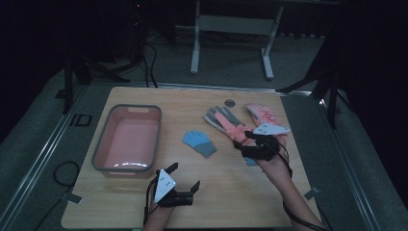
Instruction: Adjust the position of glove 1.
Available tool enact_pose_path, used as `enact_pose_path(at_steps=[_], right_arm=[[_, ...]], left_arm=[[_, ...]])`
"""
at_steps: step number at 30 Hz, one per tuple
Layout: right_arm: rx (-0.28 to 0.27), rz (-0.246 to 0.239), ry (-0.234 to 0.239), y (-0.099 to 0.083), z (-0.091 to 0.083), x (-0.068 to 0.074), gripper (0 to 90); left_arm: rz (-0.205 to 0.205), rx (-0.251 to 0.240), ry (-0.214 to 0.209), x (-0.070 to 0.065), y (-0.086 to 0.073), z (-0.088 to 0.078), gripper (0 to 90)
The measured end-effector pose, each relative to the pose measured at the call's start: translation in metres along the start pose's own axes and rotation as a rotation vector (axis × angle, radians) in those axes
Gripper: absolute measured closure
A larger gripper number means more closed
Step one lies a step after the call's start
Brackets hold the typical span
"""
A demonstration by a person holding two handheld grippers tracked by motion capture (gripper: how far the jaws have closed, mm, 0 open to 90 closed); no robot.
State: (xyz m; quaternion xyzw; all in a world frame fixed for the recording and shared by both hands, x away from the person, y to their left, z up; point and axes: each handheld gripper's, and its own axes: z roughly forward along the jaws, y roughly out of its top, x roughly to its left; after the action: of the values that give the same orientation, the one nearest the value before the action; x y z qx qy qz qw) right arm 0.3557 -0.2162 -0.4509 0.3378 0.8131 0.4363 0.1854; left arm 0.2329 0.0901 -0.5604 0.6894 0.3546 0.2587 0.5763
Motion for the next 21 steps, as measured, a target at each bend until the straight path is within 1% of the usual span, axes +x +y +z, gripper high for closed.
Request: enact_pose_path(at_steps=[2,6,8,9,11,12,13,15,17,19,21], right_arm=[[0.006,0.001,0.024,0.002,0.006,0.002,37.4],[0.014,-0.021,0.048,0.004,0.018,0.008,40.5],[0.02,-0.026,0.073,0.003,0.023,0.011,41.1],[0.023,-0.032,0.071,0.003,0.026,0.013,41.7],[0.029,-0.038,0.093,0.003,0.031,0.016,42.5],[0.037,-0.044,0.089,0.004,0.034,0.017,43.1],[0.042,-0.052,0.101,0.004,0.037,0.018,43.1],[0.05,-0.06,0.101,0.005,0.043,0.02,44.4],[0.061,-0.061,0.12,0.007,0.049,0.022,45.0],[0.075,-0.064,0.126,0.009,0.057,0.024,46.9],[0.076,-0.063,0.149,0.009,0.064,0.025,50.5]], left_arm=[[0.002,0.001,0.0,0.0,0.0,0.0,1.9],[0.003,0.001,-0.004,0.0,0.0,0.0,1.9],[0.0,0.001,-0.005,0.0,0.0,0.0,1.9],[0.0,0.001,-0.005,0.0,0.0,0.001,1.9],[-0.001,0.0,-0.006,-0.001,0.0,0.001,1.9],[0.001,0.0,-0.006,-0.001,0.0,0.001,1.9],[0.003,0.0,-0.006,-0.001,0.0,0.001,1.9],[0.002,0.0,-0.007,-0.001,0.0,0.001,1.9],[0.001,0.001,-0.008,-0.001,0.0,0.001,1.9],[0.001,0.004,-0.01,-0.001,0.0,0.001,1.9],[0.003,0.003,-0.01,-0.001,0.0,0.001,1.9]])
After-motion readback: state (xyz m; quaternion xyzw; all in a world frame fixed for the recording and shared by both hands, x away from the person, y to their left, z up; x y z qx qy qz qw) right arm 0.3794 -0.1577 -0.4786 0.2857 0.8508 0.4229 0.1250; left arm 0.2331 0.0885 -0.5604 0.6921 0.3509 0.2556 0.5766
